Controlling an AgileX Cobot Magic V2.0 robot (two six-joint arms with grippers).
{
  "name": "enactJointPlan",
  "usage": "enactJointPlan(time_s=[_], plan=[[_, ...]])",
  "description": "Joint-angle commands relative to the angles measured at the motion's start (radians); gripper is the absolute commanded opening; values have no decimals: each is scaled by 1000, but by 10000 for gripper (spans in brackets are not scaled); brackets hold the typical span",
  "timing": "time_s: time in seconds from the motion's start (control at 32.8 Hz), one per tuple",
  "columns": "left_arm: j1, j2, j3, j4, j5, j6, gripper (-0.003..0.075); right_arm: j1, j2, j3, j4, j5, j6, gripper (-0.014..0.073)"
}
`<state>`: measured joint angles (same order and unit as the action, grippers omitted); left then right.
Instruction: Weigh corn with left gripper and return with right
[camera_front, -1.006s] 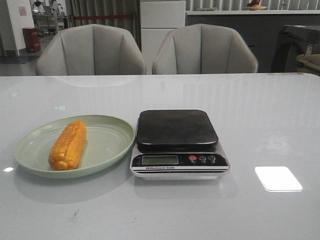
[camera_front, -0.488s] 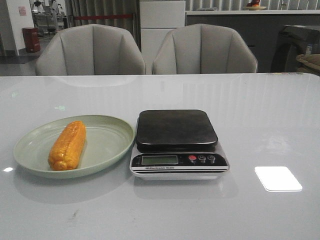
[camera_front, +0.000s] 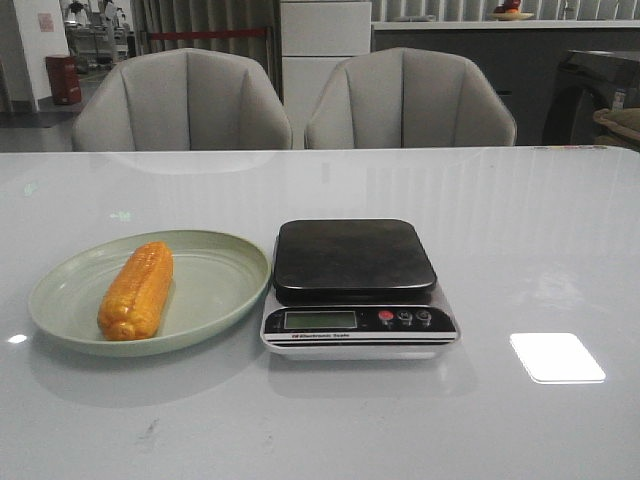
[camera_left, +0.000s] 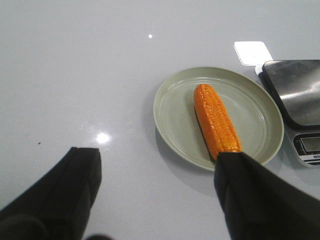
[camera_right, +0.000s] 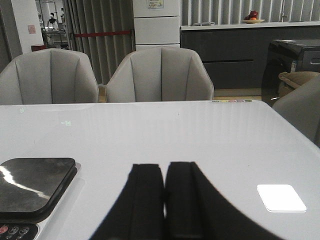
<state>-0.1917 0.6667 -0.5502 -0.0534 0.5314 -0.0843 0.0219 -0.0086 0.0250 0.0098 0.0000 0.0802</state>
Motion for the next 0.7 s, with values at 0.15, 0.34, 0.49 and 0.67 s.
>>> enactJointPlan(time_s=[0.15, 0.34, 0.49, 0.67], plan=[[-99, 284, -139, -41, -58, -9, 561, -4, -20, 12, -10, -81, -1, 165], [-188, 513, -239, -64, -58, -9, 604, -4, -20, 12, -10, -81, -1, 165], [-243, 680, -321, -99, -57, -11, 595, -4, -20, 12, -10, -81, -1, 165], [-268, 847, -411, -112, -57, -13, 586, -4, -20, 12, -10, -81, -1, 165]])
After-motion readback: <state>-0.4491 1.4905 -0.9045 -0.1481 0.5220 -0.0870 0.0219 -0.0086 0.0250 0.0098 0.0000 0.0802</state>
